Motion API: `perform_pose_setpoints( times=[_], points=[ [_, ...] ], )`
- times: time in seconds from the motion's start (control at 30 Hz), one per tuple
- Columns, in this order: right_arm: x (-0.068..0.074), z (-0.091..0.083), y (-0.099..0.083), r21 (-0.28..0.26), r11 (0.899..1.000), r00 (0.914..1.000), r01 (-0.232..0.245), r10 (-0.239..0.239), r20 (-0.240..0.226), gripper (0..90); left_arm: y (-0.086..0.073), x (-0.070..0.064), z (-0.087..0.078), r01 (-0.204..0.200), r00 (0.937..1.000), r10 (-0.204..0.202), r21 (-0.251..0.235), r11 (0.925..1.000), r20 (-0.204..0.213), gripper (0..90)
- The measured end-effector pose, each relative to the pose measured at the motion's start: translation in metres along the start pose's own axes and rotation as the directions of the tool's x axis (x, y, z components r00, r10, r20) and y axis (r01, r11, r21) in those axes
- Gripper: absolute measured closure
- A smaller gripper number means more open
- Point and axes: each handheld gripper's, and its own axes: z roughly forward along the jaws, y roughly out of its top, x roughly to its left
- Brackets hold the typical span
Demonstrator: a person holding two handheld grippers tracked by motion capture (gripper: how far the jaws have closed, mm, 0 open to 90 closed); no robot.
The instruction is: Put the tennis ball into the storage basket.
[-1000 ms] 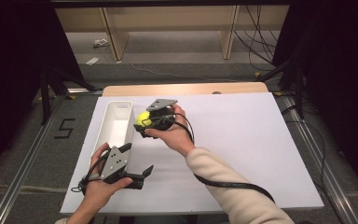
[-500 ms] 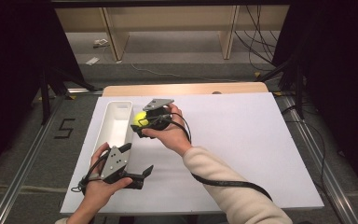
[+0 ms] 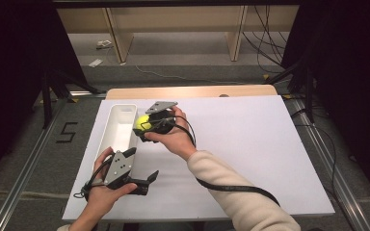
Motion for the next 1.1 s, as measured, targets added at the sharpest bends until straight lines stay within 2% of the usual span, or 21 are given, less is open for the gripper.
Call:
perform_pose_setpoints(
  times=[1.1],
  points=[
    [0.005, 0.007, 0.011, 0.000, 1.000, 0.9999, 0.013, -0.013, -0.010, 26.3, 0.000, 0.000, 0.000, -0.003, 1.0000, 0.003, 0.000, 1.0000, 0.004, 0.0]
  ],
)
